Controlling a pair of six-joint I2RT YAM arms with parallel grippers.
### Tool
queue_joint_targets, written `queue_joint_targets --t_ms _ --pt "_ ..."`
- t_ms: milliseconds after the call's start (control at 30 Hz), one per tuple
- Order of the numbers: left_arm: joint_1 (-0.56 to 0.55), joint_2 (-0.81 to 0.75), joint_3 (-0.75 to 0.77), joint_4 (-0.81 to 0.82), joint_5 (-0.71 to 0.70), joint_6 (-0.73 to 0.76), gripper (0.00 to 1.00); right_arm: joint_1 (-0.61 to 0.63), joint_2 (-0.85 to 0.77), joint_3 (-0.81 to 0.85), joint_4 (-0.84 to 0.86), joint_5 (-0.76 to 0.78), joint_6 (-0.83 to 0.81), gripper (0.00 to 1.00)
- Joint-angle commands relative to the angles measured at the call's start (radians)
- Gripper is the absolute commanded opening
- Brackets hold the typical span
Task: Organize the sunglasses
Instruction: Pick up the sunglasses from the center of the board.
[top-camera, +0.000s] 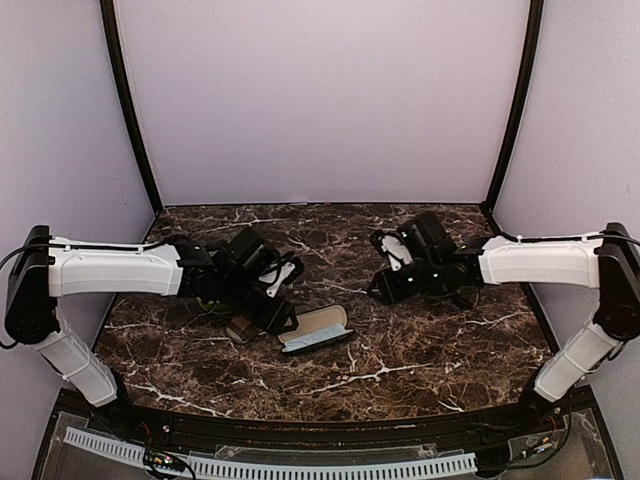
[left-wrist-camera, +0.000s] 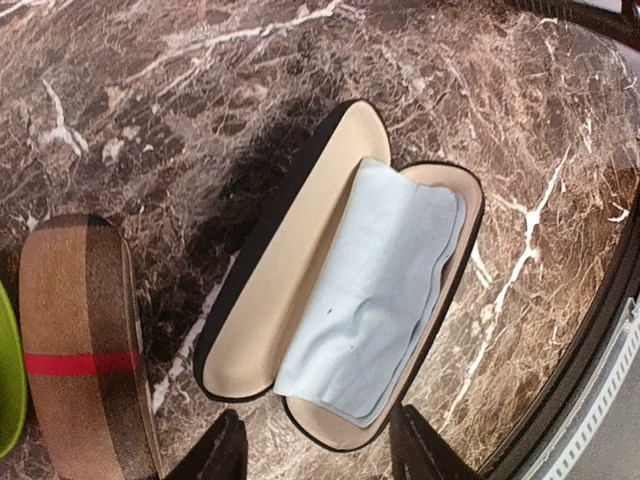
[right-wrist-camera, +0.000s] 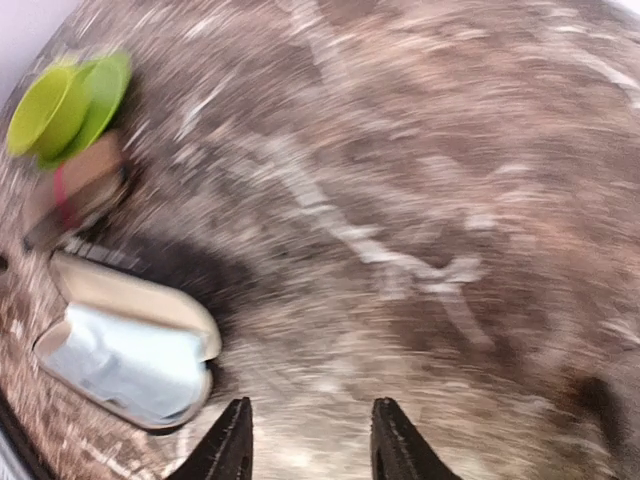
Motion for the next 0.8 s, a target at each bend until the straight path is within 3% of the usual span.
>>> queue_joint_targets --t_ms 0,167,300,567,767 --pt "-0.015 -0.024 0.03 0.03 -0.012 0.029 0.52 -0.153 -0.142 -0.072 -0.061 0.147 0.033 0.44" --pt "-0.044 0.012 0.066 0.05 -0.01 0.046 0.53 -0.354 -0.227 -0.113 -0.132 0.265 0.082 0.53" --pt "-0.064 0.038 0.084 0.059 -0.005 0.055 0.53 -0.476 -0.224 -0.141 -0.142 0.265 0.105 0.57" --pt "-0.098 0.058 0.093 0.083 0.0 0.057 0.55 -0.586 -0.099 -0.167 -0.094 0.273 0.117 0.58" --pt "-0.104 0.059 0.09 0.086 -0.006 0.064 0.56 -0.61 -0.033 -0.179 -0.075 0.25 0.115 0.51"
